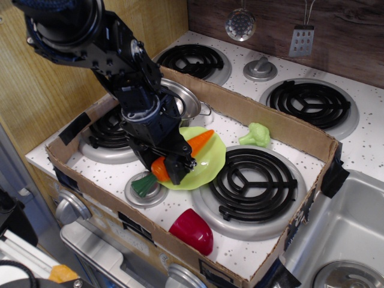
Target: Take carrot off plate
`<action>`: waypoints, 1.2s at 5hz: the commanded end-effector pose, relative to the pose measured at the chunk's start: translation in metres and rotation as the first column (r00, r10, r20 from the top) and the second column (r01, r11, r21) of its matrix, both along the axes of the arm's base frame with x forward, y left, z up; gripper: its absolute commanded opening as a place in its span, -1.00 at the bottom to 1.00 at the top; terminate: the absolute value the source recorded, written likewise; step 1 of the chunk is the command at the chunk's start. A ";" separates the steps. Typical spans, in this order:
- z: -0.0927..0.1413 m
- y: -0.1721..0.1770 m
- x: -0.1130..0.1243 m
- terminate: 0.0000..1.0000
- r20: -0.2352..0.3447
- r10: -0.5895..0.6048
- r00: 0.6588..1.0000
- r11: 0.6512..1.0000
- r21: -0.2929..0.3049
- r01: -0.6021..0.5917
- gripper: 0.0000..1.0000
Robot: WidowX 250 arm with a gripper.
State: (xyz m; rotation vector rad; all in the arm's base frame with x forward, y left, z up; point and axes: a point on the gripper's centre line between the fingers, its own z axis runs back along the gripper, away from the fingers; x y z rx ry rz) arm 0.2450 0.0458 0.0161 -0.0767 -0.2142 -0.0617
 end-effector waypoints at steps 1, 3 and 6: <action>0.018 0.001 0.013 -1.00 0.006 0.023 1.000 1.000 0.020 -0.023 -1.00; 0.050 0.006 0.001 -1.00 -0.024 0.151 0.988 0.987 -0.044 -0.152 -1.00; 0.061 0.036 -0.021 -1.00 0.057 0.489 0.870 0.871 -0.093 -0.483 -1.00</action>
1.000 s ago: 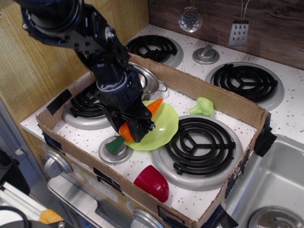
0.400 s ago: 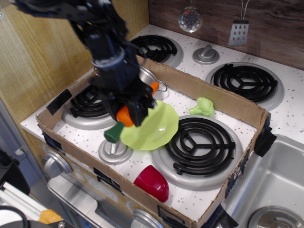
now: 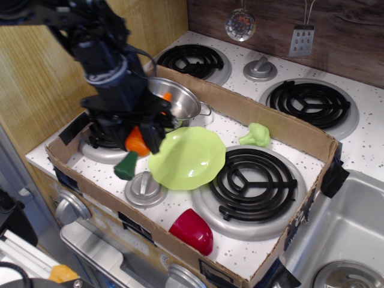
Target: Take carrot off plate
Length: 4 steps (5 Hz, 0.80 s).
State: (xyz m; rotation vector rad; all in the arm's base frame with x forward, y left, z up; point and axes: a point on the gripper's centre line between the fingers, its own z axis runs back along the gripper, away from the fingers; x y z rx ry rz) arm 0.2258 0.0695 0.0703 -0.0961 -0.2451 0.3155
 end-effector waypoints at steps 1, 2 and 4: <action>0.001 0.028 -0.001 -1.00 0.040 0.331 0.943 0.943 -0.043 -0.329 -1.00; -0.011 0.043 -0.001 -1.00 -0.029 0.437 0.899 0.897 -0.057 -0.438 -1.00; -0.040 0.054 -0.010 -1.00 -0.023 0.652 0.758 0.756 -0.070 -0.651 -1.00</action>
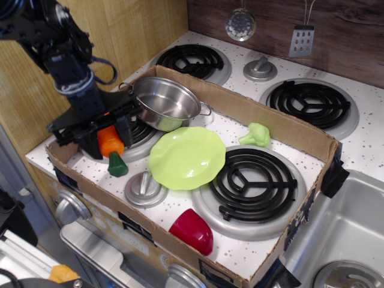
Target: Take carrot off plate
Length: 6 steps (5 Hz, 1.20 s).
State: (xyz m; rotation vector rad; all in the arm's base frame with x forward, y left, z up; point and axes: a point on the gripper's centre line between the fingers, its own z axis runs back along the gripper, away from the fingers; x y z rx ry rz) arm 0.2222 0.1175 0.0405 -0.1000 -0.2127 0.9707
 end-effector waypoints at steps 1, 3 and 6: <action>-0.020 0.008 -0.013 -1.00 0.043 0.054 0.998 0.997 0.055 -0.056 -1.00; -0.006 0.009 -0.008 -1.00 0.015 -0.034 0.999 0.993 0.115 0.032 1.00; 0.057 -0.012 0.026 -1.00 -0.049 -0.114 0.992 0.969 0.216 0.122 1.00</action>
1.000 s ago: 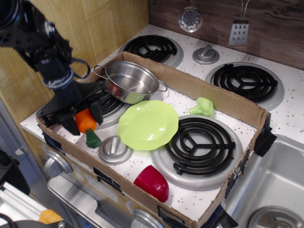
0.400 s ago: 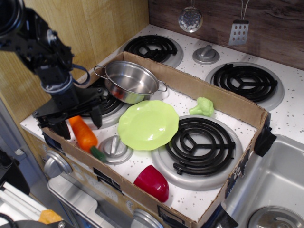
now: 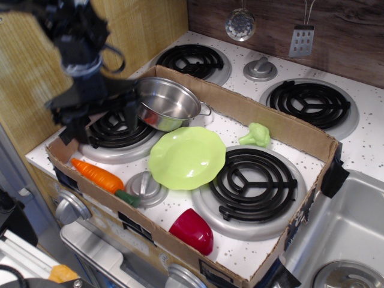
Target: Take carrot off plate
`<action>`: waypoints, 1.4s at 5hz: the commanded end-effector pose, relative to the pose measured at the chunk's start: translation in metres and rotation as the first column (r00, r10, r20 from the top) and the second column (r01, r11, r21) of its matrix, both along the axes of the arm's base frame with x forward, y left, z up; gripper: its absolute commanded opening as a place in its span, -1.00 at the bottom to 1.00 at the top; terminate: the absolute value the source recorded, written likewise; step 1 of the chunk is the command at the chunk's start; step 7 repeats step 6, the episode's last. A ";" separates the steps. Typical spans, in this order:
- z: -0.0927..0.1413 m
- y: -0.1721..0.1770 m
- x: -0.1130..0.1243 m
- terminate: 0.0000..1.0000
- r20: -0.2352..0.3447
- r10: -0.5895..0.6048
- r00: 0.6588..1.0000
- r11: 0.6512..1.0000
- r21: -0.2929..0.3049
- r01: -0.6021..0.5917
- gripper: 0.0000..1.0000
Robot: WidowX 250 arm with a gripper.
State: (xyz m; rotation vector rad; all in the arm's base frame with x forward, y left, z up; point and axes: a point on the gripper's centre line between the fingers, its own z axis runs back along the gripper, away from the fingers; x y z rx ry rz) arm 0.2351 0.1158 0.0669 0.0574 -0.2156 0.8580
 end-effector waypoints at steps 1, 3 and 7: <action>0.040 -0.028 0.021 -1.00 0.025 -0.050 0.998 0.993 0.104 0.047 1.00; 0.053 -0.061 0.047 -1.00 0.005 -0.123 0.992 0.986 0.115 0.121 1.00; 0.053 -0.061 0.047 1.00 0.005 -0.123 0.992 0.986 0.115 0.121 1.00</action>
